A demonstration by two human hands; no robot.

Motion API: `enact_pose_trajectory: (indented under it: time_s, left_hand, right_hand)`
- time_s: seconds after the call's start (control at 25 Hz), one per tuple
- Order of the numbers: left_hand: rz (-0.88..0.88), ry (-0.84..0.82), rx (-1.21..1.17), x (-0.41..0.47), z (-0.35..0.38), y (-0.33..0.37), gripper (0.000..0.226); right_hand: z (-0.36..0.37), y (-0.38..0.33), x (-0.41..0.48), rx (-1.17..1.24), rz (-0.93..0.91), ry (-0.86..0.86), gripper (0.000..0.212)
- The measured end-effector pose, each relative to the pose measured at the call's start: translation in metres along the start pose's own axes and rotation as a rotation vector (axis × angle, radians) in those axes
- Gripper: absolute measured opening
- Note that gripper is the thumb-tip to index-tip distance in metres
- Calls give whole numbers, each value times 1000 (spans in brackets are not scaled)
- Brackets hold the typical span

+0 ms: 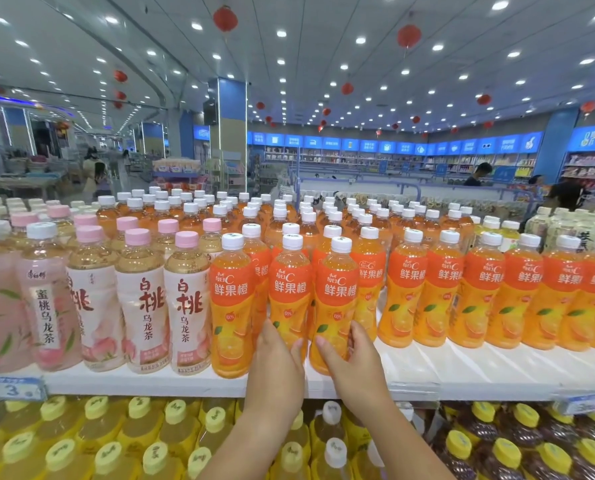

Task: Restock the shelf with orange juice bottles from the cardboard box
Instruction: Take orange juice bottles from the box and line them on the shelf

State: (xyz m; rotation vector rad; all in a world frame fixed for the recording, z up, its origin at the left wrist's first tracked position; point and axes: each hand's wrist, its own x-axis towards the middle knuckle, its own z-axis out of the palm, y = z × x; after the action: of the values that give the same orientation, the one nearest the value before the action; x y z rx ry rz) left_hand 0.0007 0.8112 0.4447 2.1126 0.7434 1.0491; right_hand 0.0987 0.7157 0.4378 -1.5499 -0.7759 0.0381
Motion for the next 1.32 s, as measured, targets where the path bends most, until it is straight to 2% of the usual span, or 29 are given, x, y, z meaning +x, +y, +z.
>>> enact_pose_trajectory:
  time_s: [0.4,0.76,1.12,1.32]
  left_hand:
    - [-11,31,-21,-5,-1,5,54]
    - [31,25,4,-8,-6,3,54]
    - [-3,32,23,-7,-7,7,54]
    - [12,-16,-13,-11,-9,1,59]
  right_hand:
    - [-5,3,2,15,-11,-52,35]
    - [-5,4,1,7,18,-49,36]
    - [-2,7,2,-41,15,-34,45]
    - [-7,-7,-3,-95,43,-54,36]
